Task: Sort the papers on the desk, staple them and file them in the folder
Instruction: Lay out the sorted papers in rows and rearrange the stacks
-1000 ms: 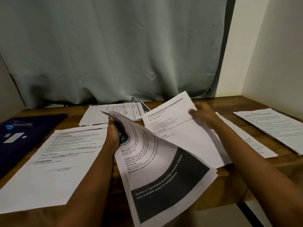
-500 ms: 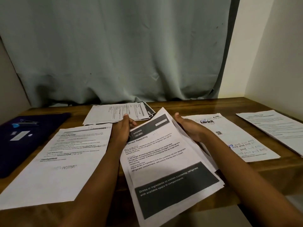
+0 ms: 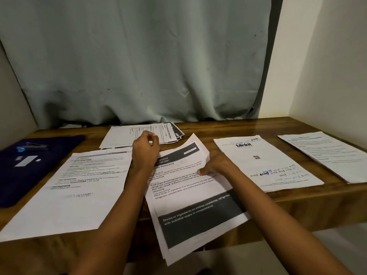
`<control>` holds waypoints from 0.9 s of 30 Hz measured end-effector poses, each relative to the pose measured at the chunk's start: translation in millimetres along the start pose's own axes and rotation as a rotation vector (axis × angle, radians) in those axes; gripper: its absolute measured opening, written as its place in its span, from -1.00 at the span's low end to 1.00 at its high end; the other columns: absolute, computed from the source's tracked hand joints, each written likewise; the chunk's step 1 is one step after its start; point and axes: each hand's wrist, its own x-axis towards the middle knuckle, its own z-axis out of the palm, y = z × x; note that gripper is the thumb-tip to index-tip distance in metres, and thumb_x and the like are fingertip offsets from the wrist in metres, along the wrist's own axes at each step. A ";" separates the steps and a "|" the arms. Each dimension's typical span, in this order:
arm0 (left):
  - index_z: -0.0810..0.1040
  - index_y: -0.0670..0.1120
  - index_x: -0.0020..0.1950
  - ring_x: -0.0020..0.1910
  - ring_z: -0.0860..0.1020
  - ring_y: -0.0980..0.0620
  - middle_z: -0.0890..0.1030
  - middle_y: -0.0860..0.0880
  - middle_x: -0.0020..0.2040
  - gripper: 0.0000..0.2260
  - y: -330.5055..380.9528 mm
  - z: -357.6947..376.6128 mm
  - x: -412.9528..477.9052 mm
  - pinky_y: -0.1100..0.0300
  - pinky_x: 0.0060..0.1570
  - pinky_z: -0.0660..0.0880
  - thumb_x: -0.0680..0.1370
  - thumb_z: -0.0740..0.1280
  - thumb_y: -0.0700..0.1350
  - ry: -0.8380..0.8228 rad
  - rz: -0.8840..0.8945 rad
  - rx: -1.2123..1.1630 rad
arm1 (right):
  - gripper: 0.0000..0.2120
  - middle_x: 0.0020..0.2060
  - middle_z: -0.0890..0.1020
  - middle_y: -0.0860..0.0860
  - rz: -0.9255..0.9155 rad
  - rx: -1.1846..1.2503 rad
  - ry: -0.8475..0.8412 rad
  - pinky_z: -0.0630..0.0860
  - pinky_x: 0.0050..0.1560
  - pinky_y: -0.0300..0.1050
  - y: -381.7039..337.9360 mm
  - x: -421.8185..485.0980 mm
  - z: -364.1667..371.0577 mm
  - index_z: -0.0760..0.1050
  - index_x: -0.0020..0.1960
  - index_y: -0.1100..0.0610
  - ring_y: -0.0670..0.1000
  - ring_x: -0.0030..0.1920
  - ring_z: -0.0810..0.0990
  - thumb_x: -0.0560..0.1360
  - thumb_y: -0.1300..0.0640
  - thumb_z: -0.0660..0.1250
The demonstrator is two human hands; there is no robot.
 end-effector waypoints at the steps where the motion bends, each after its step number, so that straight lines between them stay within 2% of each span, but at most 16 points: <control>1: 0.50 -0.10 0.13 0.05 0.55 -0.10 0.60 -0.12 0.11 -0.77 5.3 -3.9 0.2 0.10 -0.02 0.51 0.57 0.26 0.01 -0.027 -0.040 0.054 | -0.45 0.25 0.52 0.10 0.007 -0.009 0.005 0.44 0.09 -0.11 -1.1 -0.8 -0.2 0.41 0.27 0.19 0.11 0.22 0.50 0.36 0.14 0.53; 3: 0.37 -0.09 0.31 0.25 0.43 -0.21 0.48 -0.17 0.28 -0.58 15.7 -16.4 -3.0 -0.08 0.21 0.43 0.53 0.30 0.08 -0.178 -0.239 0.196 | -0.44 0.24 0.53 0.11 0.021 -0.035 0.010 0.46 0.10 -0.10 -3.2 1.2 -0.5 0.41 0.27 0.20 0.10 0.21 0.51 0.35 0.12 0.54; 5: 0.19 -0.10 0.45 0.37 0.32 -0.24 0.36 -0.18 0.39 -0.37 19.8 -31.2 -12.0 -0.12 0.30 0.32 0.49 0.33 0.11 -0.373 -0.439 0.287 | -0.41 0.24 0.52 0.11 0.026 -0.060 0.015 0.46 0.12 -0.09 -6.0 -0.3 -1.3 0.40 0.29 0.19 0.10 0.22 0.51 0.35 0.09 0.54; 7: 0.10 -0.15 0.50 0.39 0.31 -0.22 0.33 -0.18 0.43 -0.25 15.2 -41.0 -24.8 -0.08 0.34 0.31 0.47 0.36 0.11 -0.531 -0.468 0.344 | -0.39 0.25 0.51 0.11 0.026 -0.090 0.018 0.45 0.14 -0.09 -7.8 -1.9 -2.1 0.38 0.31 0.19 0.11 0.24 0.50 0.35 0.06 0.53; 10: 0.23 -0.15 0.44 0.34 0.39 -0.15 0.40 -0.13 0.38 -0.26 6.7 -45.3 -42.5 -0.06 0.33 0.34 0.37 0.41 0.11 -0.604 -0.435 0.397 | -0.39 0.25 0.51 0.10 0.020 -0.118 0.010 0.46 0.18 -0.08 -9.3 -5.3 -1.6 0.38 0.31 0.16 0.11 0.24 0.49 0.35 0.05 0.53; 12: 0.35 -0.13 0.38 0.30 0.44 -0.12 0.47 -0.09 0.32 -0.25 10.9 -46.6 -50.0 -0.03 0.29 0.40 0.26 0.43 0.14 -0.617 -0.444 0.322 | -0.40 0.25 0.51 0.10 0.004 -0.114 -0.004 0.48 0.21 -0.06 -9.5 -7.0 0.3 0.39 0.30 0.14 0.12 0.23 0.50 0.34 0.05 0.54; 15: 0.36 -0.14 0.38 0.28 0.45 -0.16 0.47 -0.14 0.31 -0.11 20.0 -48.6 -57.8 -0.04 0.23 0.46 0.11 0.40 0.17 -0.587 -0.486 0.184 | -0.39 0.24 0.51 0.09 -0.006 -0.143 0.009 0.47 0.21 -0.07 -10.6 -10.3 3.5 0.40 0.30 0.13 0.11 0.23 0.50 0.33 0.04 0.54; 16: 0.38 -0.16 0.37 0.25 0.47 -0.16 0.48 -0.15 0.30 -0.14 20.6 -49.5 -59.3 -0.01 0.20 0.47 0.12 0.42 0.14 -0.564 -0.489 0.148 | -0.38 0.23 0.51 0.10 0.001 -0.151 0.014 0.47 0.21 -0.07 -10.3 -10.8 3.8 0.40 0.30 0.14 0.11 0.23 0.50 0.33 0.03 0.55; 17: 0.45 -0.18 0.31 0.21 0.51 -0.15 0.52 -0.15 0.25 -0.27 22.3 -50.9 -62.1 0.04 0.16 0.50 0.19 0.45 0.07 -0.536 -0.479 0.106 | -0.38 0.23 0.51 0.10 0.012 -0.151 0.015 0.47 0.23 -0.06 -10.2 -11.3 3.8 0.40 0.30 0.15 0.11 0.23 0.49 0.33 0.03 0.55; 19: 0.57 -0.17 0.08 0.07 0.58 -0.13 0.60 -0.14 0.11 -0.66 20.3 -52.9 -63.9 0.08 0.06 0.54 0.34 0.46 -0.11 -0.450 -0.448 0.014 | -0.37 0.25 0.51 0.10 0.021 -0.145 0.004 0.45 0.26 -0.01 -9.5 -11.8 2.6 0.39 0.31 0.16 0.13 0.24 0.48 0.33 0.04 0.54; 20: 0.58 -0.13 -0.03 0.02 0.60 -0.13 0.62 -0.14 0.07 -0.77 18.4 -53.8 -64.3 0.06 0.06 0.55 0.35 0.46 -0.15 -0.418 -0.442 -0.039 | -0.38 0.25 0.50 0.10 0.020 -0.138 -0.007 0.45 0.27 0.00 -8.6 -11.0 1.7 0.39 0.32 0.16 0.13 0.25 0.48 0.34 0.05 0.53; 23: 0.55 -0.08 -0.13 -0.06 0.60 -0.10 0.63 -0.10 0.02 -0.82 14.3 -56.2 -62.4 0.06 0.07 0.55 0.34 0.48 -0.21 -0.383 -0.470 -0.201 | -0.48 0.25 0.50 0.13 0.052 -0.059 -0.030 0.43 0.28 -0.02 -5.2 -8.8 0.8 0.42 0.30 0.22 0.14 0.26 0.48 0.41 0.13 0.48; 27: 0.50 -0.12 -0.20 -0.16 0.59 -0.11 0.61 -0.17 -0.04 -0.82 17.6 -52.7 -62.8 -0.04 0.04 0.56 0.43 0.43 -0.36 -0.463 -0.582 -0.407 | -0.61 0.23 0.52 0.17 0.119 0.266 0.013 0.43 0.13 -0.01 5.2 -8.4 0.9 0.45 0.21 0.29 0.20 0.24 0.48 0.43 0.26 0.44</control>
